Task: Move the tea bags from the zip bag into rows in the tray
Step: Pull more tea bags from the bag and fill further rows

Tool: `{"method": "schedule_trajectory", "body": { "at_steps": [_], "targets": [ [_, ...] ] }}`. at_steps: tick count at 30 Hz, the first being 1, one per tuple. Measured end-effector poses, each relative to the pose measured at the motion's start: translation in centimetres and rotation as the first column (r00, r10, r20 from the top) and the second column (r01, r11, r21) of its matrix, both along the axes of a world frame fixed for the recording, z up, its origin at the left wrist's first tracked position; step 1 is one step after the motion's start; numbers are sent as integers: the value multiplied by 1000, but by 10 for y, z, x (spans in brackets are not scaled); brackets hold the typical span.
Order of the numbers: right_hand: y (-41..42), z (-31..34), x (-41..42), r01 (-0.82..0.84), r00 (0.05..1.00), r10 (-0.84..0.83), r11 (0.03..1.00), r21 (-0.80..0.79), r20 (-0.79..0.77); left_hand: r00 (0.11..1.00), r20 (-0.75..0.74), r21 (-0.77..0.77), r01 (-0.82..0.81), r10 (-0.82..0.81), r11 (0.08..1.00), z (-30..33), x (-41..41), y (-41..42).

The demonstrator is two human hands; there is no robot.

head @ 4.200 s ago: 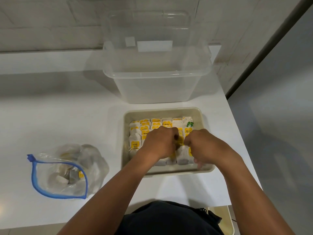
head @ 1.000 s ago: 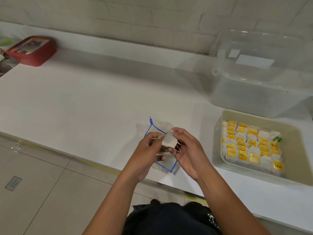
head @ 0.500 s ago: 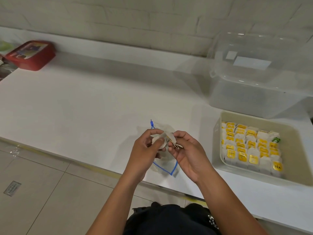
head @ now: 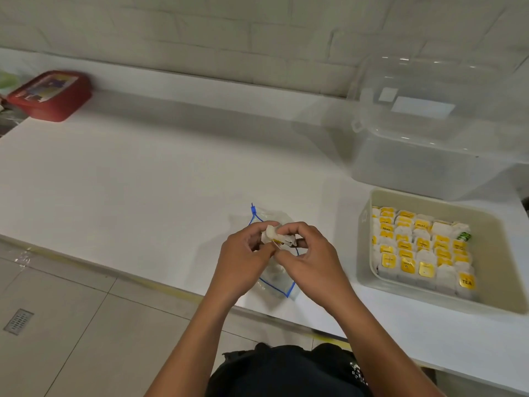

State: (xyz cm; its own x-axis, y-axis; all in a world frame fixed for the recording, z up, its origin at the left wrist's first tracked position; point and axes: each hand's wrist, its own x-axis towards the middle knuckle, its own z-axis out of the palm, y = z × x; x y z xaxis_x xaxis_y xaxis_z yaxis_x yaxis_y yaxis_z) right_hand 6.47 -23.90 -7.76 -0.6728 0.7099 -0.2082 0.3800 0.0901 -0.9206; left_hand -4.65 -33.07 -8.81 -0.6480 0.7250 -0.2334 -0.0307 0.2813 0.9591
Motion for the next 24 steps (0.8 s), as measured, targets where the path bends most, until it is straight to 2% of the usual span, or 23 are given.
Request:
{"method": "schedule_trajectory", "body": {
  "at_steps": [5,9,11,20,24],
  "targets": [
    [8,-7,1,51,999,-53,994,92,14,994,1,-21,113,-113,993,4,-2,-1],
    [11,-5,6,-6,1000,6,979,203,1,993,-6,19,121,-121,992,6,0,1],
    [13,-2,8,-30,999,33,977,210,-8,993,-14,23,115,-115,993,8,-1,1],
    [26,6,18,-43,994,39,999,-33,-103,994,-104,-4,34,-34,999,15,3,8],
    [32,11,23,-3,984,-33,979,-202,-175,995,-104,4,-4,4,1000,14,5,14]
  ]
}}
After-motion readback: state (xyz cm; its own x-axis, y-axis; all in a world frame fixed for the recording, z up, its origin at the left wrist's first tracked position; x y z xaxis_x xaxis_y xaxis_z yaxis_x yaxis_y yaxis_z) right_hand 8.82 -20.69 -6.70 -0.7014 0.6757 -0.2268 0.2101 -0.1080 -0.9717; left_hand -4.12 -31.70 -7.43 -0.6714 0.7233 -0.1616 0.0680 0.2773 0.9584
